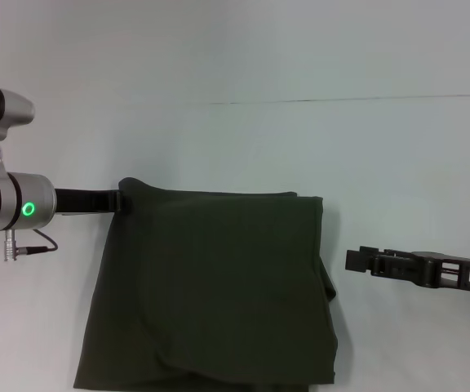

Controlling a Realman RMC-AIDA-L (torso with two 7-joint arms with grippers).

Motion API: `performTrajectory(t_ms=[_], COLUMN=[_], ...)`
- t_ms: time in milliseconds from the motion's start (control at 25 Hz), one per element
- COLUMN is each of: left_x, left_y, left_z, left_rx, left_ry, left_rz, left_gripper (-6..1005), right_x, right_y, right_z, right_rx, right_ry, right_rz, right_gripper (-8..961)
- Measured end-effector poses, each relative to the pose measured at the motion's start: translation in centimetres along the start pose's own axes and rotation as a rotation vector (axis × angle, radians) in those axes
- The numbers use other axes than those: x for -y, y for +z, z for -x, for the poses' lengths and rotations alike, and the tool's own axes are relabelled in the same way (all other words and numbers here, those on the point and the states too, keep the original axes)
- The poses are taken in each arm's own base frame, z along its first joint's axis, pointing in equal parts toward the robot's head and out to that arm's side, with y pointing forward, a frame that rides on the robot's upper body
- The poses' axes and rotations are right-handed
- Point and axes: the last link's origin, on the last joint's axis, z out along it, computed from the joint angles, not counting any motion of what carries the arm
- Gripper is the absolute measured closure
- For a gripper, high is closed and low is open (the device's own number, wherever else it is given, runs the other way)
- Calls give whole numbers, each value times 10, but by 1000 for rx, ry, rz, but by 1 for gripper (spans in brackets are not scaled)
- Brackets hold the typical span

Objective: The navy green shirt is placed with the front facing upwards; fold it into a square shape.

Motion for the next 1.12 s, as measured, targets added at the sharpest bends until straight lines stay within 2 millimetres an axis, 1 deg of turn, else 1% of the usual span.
performTrajectory(t_ms=[200, 440, 640, 840, 960, 1120], left_x=[9, 29, 30, 27, 26, 32], left_y=[-4, -18, -19, -18, -18, -27], left_z=[4, 10, 12, 11, 10, 12], left_rx=[-15, -79, -79, -89, -102, -139], left_ry=[-39, -116, -122, -126, -134, -156], left_rz=[-16, -47, -43, -34, -28, -20], left_gripper=[943, 949, 950, 949, 915, 870], right_x=[-1, -1, -2, -2, -2, -3], right_y=[0, 0, 3, 4, 4, 5], right_z=[1, 3, 5, 6, 6, 6], right_rx=[8, 9, 6, 1, 0, 5], right_ry=[-7, -20, -29, -34, -45, -75], right_rz=[10, 8, 10, 11, 11, 16], right_gripper=[57, 56, 56, 56, 56, 57])
